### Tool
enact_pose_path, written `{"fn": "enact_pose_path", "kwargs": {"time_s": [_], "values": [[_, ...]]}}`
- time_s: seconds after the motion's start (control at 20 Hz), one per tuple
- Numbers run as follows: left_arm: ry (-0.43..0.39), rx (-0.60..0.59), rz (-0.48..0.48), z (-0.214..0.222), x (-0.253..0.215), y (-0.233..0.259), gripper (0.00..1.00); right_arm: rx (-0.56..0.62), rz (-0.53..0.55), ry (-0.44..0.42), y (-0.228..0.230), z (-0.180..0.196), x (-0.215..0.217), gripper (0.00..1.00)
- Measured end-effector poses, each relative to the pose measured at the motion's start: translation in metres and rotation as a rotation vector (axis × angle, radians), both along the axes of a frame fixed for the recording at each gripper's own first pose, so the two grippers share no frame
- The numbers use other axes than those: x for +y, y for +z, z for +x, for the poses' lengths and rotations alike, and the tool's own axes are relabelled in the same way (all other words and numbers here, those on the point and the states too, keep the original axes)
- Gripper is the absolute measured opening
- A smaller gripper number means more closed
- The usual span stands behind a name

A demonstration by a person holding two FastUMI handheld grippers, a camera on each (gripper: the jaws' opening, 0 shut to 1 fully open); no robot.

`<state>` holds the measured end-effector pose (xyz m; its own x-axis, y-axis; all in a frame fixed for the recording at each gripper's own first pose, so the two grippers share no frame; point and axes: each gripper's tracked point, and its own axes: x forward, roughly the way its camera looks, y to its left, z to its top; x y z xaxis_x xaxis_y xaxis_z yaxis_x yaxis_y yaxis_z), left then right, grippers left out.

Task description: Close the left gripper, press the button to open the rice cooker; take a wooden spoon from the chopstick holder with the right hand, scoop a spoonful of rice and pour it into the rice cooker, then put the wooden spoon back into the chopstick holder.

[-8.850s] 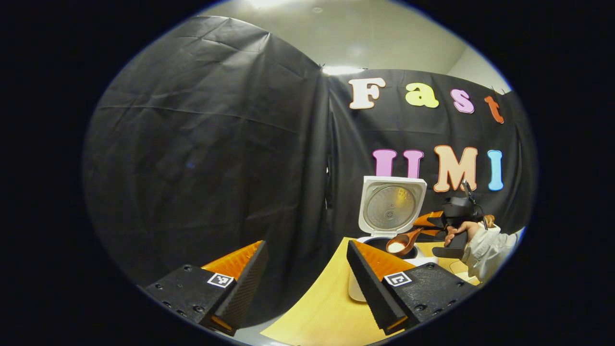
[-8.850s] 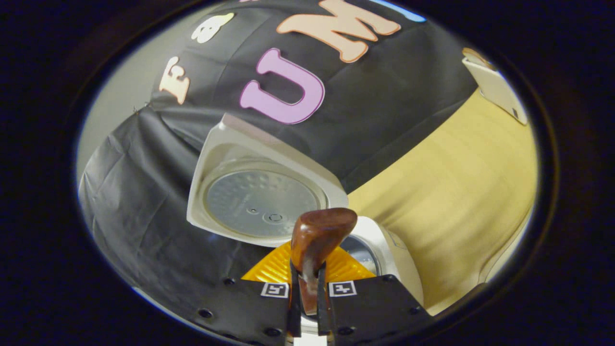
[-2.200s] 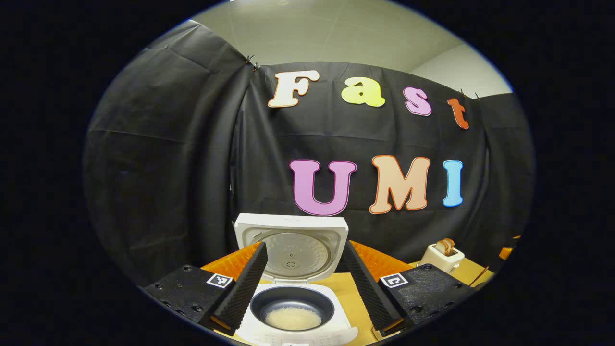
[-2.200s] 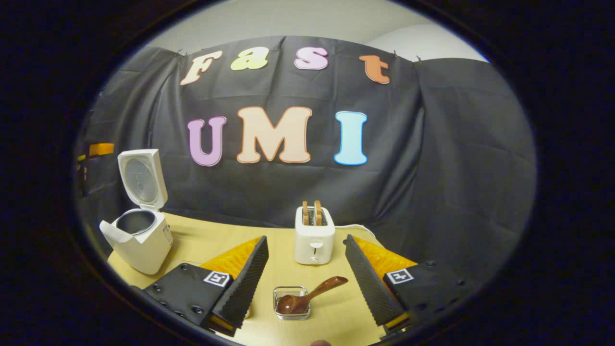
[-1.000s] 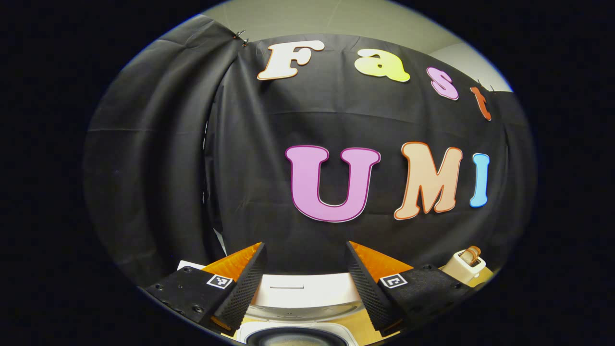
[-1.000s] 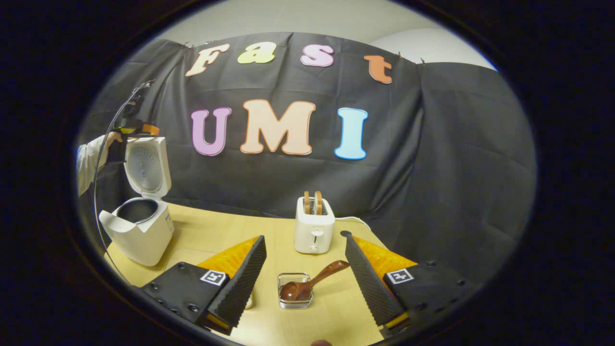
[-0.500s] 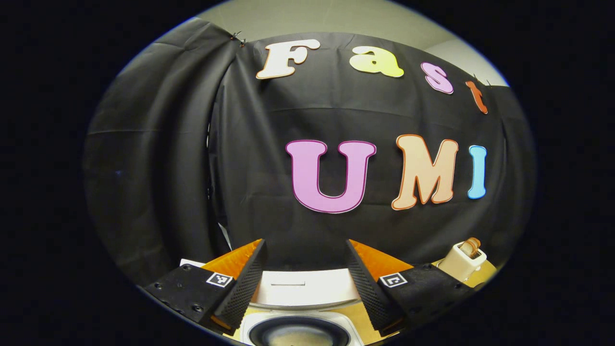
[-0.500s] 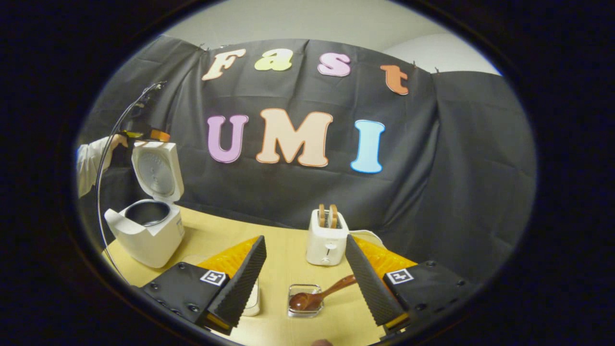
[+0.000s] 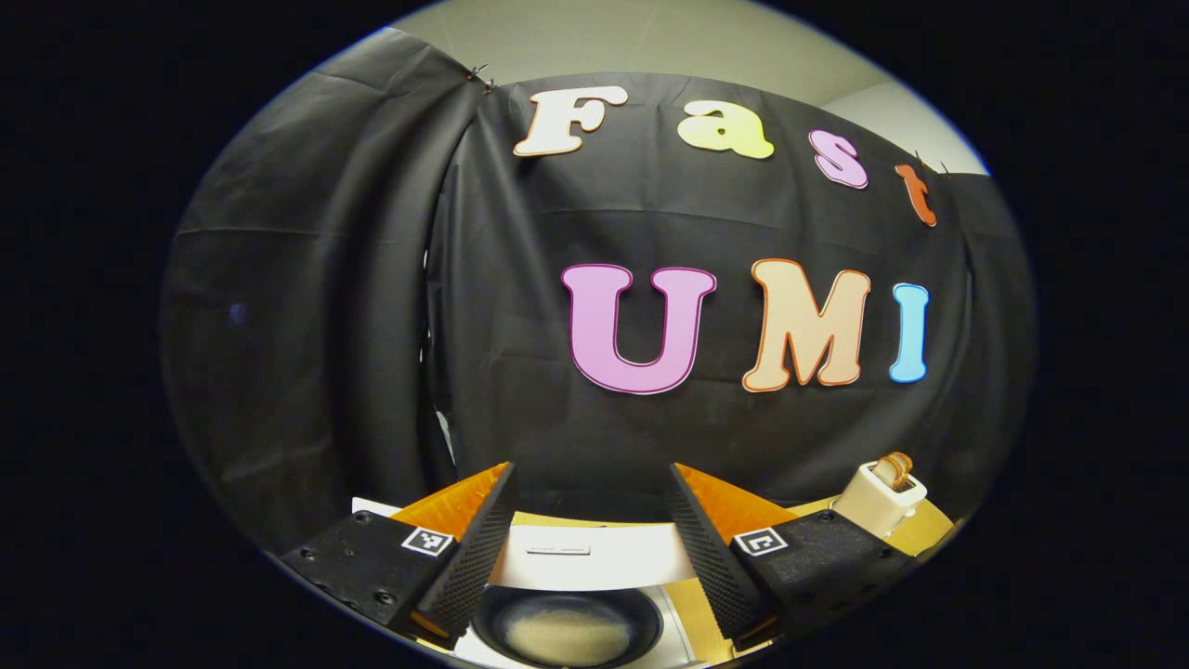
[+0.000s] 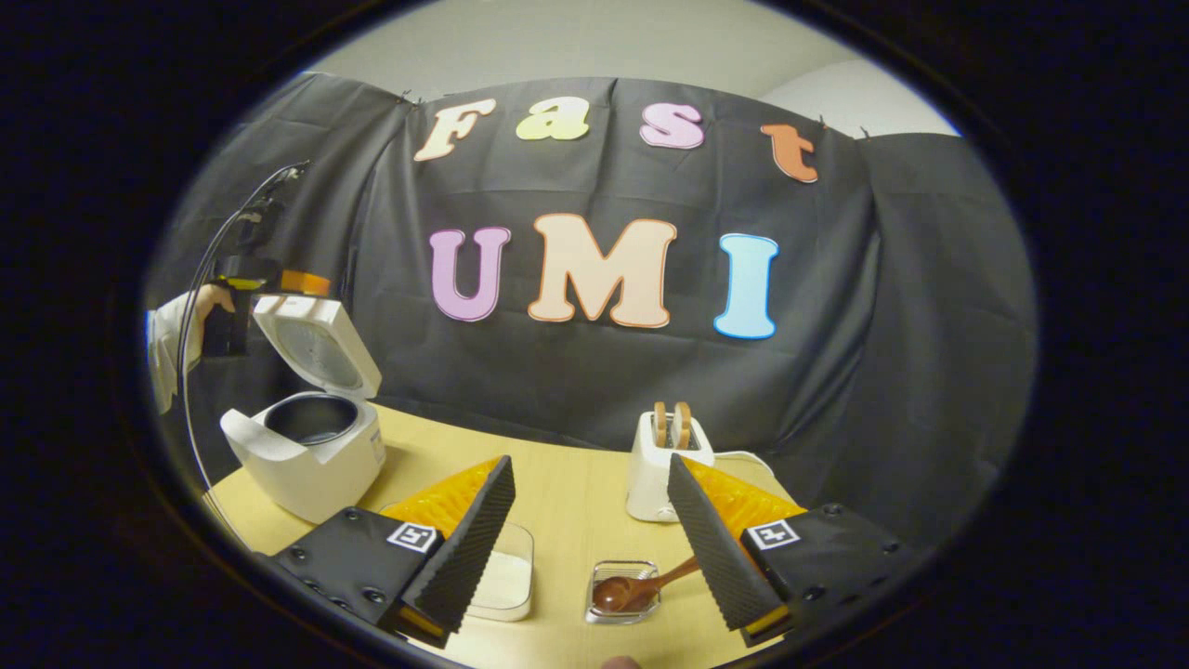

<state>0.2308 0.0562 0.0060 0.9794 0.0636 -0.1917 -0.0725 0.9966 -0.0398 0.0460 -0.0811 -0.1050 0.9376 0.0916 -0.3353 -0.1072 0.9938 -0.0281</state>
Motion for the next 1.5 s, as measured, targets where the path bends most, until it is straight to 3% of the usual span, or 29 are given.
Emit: {"fn": "enact_pose_path", "kwargs": {"time_s": [0.55, 1.5], "values": [[0.044, 0.094, -0.085, -0.057, 0.002, -0.069, 0.94, 0.005, 0.026, 0.064, 0.002, 0.001, 0.022, 1.0], [0.066, 0.207, -0.057, -0.097, -0.003, -0.141, 0.94, 0.011, 0.031, 0.082, 0.001, -0.001, 0.03, 1.0]]}}
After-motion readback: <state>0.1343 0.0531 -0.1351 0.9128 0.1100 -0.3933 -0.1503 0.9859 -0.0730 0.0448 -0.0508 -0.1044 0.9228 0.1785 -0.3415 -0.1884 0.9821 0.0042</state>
